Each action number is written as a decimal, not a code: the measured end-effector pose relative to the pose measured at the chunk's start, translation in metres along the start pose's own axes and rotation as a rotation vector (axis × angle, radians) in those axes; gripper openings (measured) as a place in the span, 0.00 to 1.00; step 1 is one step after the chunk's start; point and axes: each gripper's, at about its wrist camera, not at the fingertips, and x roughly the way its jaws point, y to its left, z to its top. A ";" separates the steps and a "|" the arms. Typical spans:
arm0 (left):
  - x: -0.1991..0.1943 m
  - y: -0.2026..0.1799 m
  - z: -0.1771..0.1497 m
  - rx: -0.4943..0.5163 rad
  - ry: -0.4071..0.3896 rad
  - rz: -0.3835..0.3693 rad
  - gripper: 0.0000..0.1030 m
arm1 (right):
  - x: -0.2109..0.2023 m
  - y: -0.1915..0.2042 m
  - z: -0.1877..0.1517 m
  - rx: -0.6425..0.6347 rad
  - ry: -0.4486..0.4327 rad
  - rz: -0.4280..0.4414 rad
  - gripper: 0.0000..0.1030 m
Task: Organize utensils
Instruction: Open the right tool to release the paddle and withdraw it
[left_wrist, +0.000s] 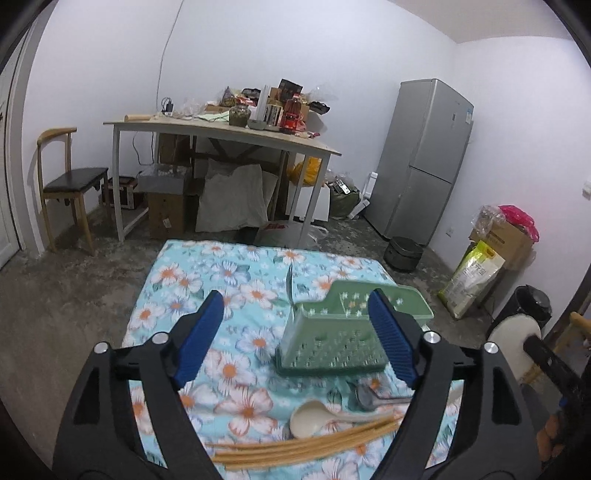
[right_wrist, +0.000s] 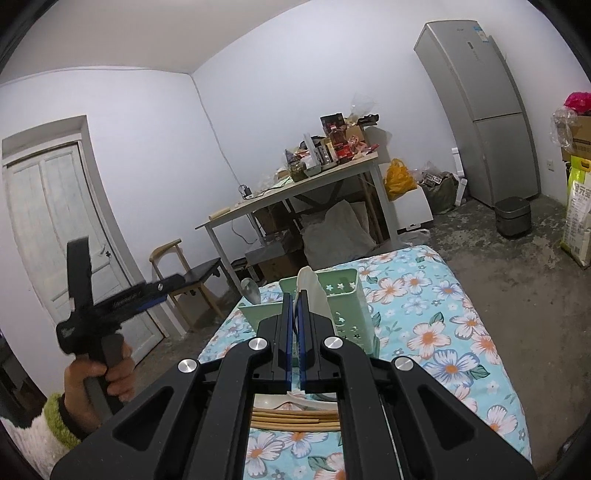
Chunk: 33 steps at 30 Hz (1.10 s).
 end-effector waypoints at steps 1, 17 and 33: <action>-0.003 0.001 -0.003 -0.004 0.003 -0.004 0.76 | -0.001 0.003 0.000 -0.006 0.000 0.001 0.02; -0.031 0.033 -0.072 -0.100 0.113 0.036 0.81 | -0.004 0.039 0.015 -0.063 -0.019 0.048 0.03; -0.025 0.038 -0.121 -0.123 0.217 0.005 0.82 | 0.040 0.037 0.093 -0.096 -0.087 0.092 0.02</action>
